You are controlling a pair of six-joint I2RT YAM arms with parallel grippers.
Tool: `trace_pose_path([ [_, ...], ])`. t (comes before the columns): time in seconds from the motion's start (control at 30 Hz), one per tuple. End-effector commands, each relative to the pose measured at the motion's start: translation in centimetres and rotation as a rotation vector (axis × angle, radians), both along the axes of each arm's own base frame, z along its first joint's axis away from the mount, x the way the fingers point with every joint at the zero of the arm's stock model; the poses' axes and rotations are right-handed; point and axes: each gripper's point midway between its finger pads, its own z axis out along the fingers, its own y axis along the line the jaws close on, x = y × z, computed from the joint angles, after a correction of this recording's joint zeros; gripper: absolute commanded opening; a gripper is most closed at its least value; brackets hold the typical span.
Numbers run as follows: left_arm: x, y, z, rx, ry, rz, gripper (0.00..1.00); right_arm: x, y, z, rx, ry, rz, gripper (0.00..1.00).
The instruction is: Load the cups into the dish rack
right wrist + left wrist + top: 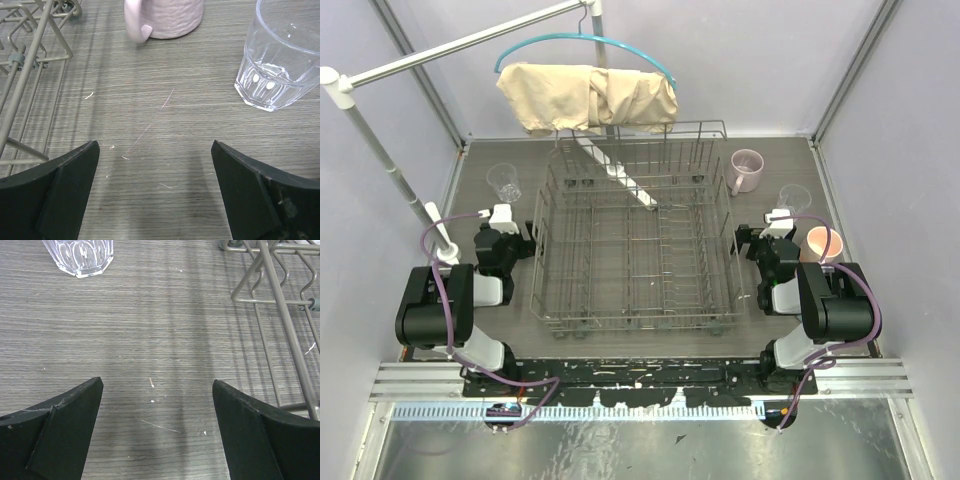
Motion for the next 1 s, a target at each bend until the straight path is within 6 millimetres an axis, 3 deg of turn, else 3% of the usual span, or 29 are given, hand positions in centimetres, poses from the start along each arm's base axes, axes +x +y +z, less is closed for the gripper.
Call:
trace_pose_path([
  [0.0,1.0,0.1,1.7,0.015,-0.060,-0.002,0.98,0.6,0.2,1.9,-0.019,-0.069,0.015,1.00],
  [0.47,1.0,0.1,1.7,0.015,-0.061,-0.003,0.98,0.8,-0.3,2.7,-0.037,-0.065,-0.056,1.00],
  [0.73,1.1,0.2,1.7,0.017,-0.061,0.003,0.98,0.1,2.7,10.6,0.071,-0.030,-0.015,1.00],
  [0.83,1.1,0.2,1.7,0.019,-0.061,0.009,0.98,0.0,2.9,13.6,0.122,-0.009,-0.045,1.00],
  [0.97,0.9,1.3,2.6,0.014,-0.084,0.084,0.98,-0.4,3.3,15.6,0.136,0.061,-0.028,1.00],
])
